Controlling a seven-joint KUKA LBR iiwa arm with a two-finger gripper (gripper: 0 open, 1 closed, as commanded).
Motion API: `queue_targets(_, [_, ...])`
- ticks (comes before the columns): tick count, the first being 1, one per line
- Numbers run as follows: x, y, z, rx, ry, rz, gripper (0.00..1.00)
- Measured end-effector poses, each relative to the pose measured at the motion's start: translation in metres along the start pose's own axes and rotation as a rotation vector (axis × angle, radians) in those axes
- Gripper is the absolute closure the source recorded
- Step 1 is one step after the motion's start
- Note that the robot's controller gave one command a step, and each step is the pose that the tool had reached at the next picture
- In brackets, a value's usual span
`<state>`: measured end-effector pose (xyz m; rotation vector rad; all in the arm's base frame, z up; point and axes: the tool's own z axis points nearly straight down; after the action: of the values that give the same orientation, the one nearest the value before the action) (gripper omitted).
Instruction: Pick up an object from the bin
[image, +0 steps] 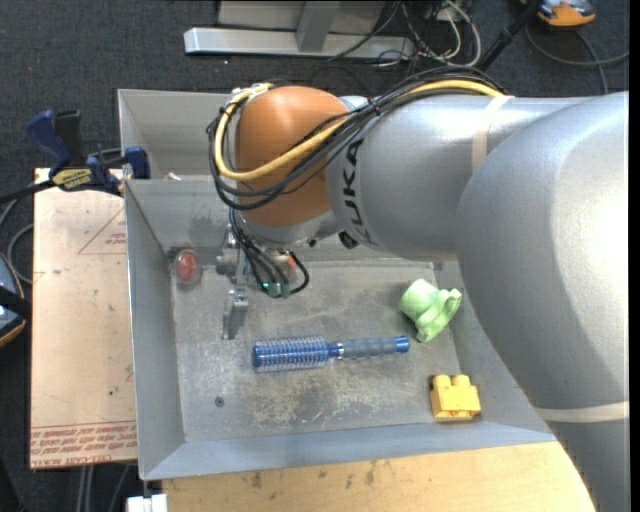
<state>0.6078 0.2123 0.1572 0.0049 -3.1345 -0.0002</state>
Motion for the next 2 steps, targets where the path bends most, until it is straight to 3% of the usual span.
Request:
queue_targets(1, [0.021,-0.067,0.052,0.002,-0.001,-0.091,0.00])
queue_targets(2, [0.060,-0.154,0.050,0.003,-0.004,-0.516,0.00])
